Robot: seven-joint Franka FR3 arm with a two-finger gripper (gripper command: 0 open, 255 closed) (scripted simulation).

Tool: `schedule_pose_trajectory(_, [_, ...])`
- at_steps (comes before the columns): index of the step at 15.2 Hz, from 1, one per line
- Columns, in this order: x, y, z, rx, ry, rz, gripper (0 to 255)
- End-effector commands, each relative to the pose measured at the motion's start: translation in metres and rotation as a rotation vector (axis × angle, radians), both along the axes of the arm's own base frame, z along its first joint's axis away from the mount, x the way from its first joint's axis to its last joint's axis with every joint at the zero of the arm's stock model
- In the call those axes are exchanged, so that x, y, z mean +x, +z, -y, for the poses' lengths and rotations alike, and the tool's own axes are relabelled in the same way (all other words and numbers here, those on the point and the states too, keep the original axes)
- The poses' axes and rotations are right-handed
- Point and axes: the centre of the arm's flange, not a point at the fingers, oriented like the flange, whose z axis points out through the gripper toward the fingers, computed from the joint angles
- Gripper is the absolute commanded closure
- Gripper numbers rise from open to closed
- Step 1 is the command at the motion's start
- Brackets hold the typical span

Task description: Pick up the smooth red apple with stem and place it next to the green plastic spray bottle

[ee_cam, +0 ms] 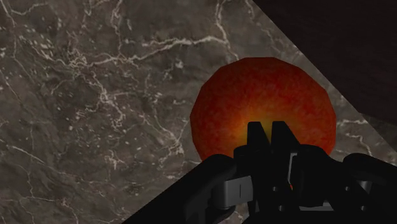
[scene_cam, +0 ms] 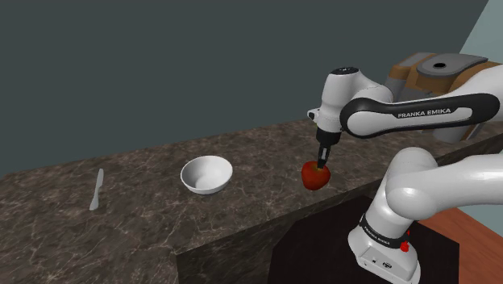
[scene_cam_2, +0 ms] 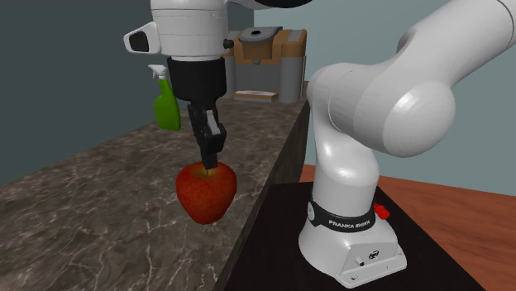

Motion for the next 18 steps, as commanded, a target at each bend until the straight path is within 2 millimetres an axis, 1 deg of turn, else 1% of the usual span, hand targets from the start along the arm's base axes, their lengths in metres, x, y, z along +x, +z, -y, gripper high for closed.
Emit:
schedule_pose_trajectory(1, [0.0, 0.0, 0.0, 0.0, 0.0, 0.0, 255])
schedule_pose_trajectory(6, [0.0, 0.0, 0.0, 0.0, 0.0, 0.0, 255])
schedule_pose_trajectory(18, [0.0, 0.063, 0.0, 0.0, 0.0, 0.0, 255])
